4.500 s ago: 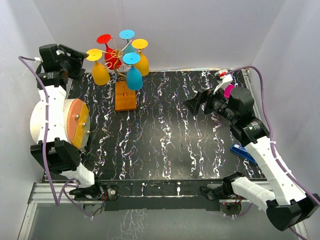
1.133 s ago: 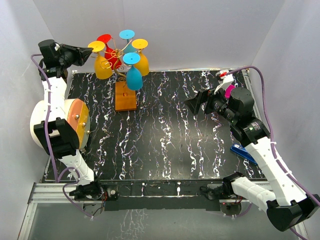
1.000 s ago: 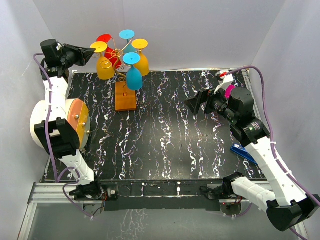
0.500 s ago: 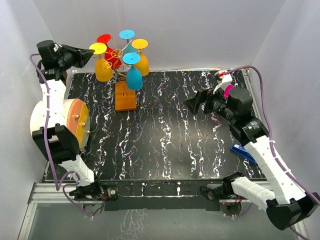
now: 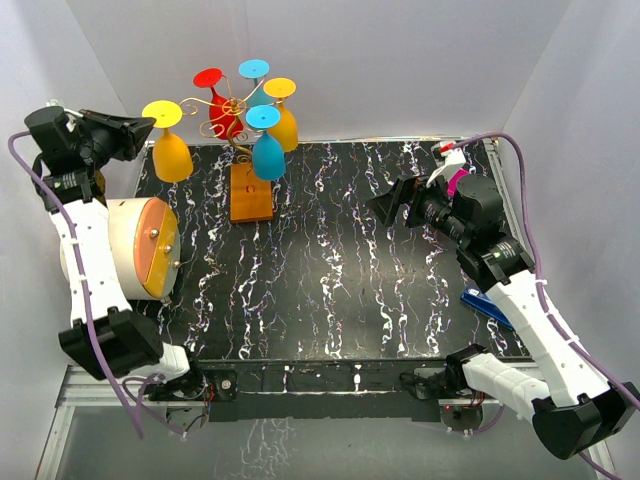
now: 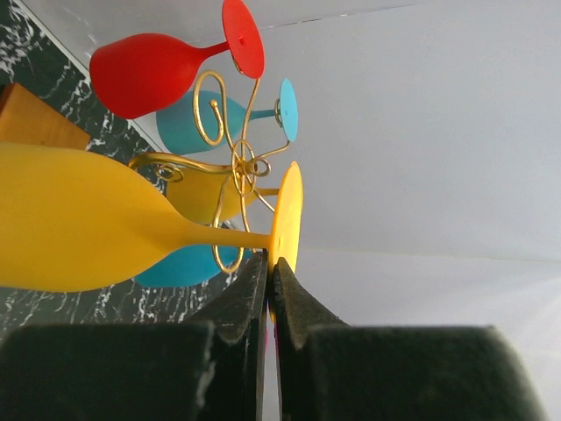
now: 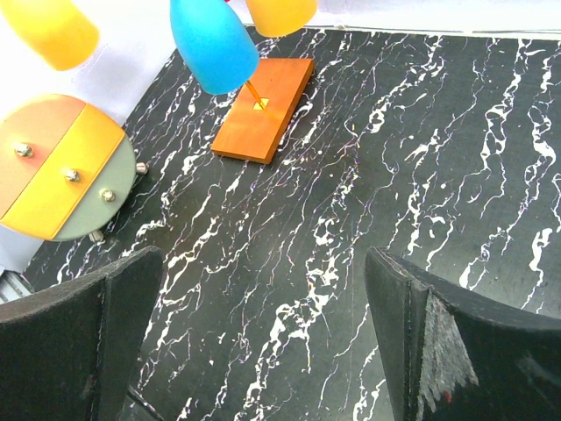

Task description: Take the wine glass off the wine glass rack

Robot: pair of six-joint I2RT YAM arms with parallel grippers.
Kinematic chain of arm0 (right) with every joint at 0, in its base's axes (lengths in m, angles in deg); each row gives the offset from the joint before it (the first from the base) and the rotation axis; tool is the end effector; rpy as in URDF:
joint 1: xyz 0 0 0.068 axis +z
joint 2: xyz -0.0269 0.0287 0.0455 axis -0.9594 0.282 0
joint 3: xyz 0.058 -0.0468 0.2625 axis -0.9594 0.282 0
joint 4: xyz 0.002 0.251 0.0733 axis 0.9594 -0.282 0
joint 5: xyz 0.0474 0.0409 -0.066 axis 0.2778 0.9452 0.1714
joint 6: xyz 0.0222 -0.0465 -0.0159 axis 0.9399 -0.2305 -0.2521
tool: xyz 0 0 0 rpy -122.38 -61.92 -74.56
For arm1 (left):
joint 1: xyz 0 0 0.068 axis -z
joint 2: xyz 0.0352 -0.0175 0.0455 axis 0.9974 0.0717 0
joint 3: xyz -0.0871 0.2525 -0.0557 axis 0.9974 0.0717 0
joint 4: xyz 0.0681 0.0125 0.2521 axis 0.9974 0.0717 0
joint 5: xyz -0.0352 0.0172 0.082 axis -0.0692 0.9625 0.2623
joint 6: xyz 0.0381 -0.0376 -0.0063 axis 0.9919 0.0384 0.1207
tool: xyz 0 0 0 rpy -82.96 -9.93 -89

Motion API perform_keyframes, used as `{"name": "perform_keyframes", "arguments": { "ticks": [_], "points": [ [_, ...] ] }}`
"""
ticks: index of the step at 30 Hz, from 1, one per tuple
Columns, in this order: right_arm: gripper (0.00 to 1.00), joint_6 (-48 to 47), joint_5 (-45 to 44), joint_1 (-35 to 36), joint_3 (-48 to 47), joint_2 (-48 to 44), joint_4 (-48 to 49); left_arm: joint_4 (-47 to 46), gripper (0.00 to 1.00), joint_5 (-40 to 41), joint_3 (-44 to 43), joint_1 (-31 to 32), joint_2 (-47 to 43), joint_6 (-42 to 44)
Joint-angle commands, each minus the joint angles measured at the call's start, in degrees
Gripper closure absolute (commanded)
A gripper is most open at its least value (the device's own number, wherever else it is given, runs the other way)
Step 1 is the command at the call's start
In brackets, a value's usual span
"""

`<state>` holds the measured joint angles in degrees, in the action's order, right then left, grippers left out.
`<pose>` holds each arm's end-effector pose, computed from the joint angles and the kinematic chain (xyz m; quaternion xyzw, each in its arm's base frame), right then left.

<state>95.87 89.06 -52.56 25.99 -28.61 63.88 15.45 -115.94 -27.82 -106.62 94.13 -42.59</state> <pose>0.1953 0.0843 0.3890 -0.0825 0.7795 0.3039 0.5416 0.3004 0.0929 0.4706 -0.3663 0.6455 -0.4499 0.4968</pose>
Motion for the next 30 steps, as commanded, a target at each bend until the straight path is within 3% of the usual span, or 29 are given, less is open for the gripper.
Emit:
{"name": "perform_keyframes", "arguments": {
  "ticks": [1, 8, 16, 23, 30],
  "points": [
    [0.02, 1.19, -0.02, 0.27, 0.28, -0.44, 4.26, 5.08, 1.0, 1.97, -0.5, -0.52, -9.04, 5.84],
    [0.02, 3.76, 4.45, 0.34, 0.63, 1.6, 5.46, 3.07, 1.0, -0.18, 1.57, 0.66, -17.94, 6.92],
    [0.02, 12.06, 14.4, 0.32, 1.25, 5.15, 11.78, -24.6, 1.0, -12.17, 12.47, 8.45, -22.41, -9.93],
    [0.02, 30.93, 21.57, 1.52, 8.07, 9.02, 35.37, -38.36, 1.0, -14.57, 19.79, 13.49, -25.76, -20.07],
    [0.02, 44.6, 20.8, 9.74, 8.71, 17.3, 60.93, -53.94, 1.0, -15.42, 29.68, 17.01, -28.69, -31.98]
  ]
}}
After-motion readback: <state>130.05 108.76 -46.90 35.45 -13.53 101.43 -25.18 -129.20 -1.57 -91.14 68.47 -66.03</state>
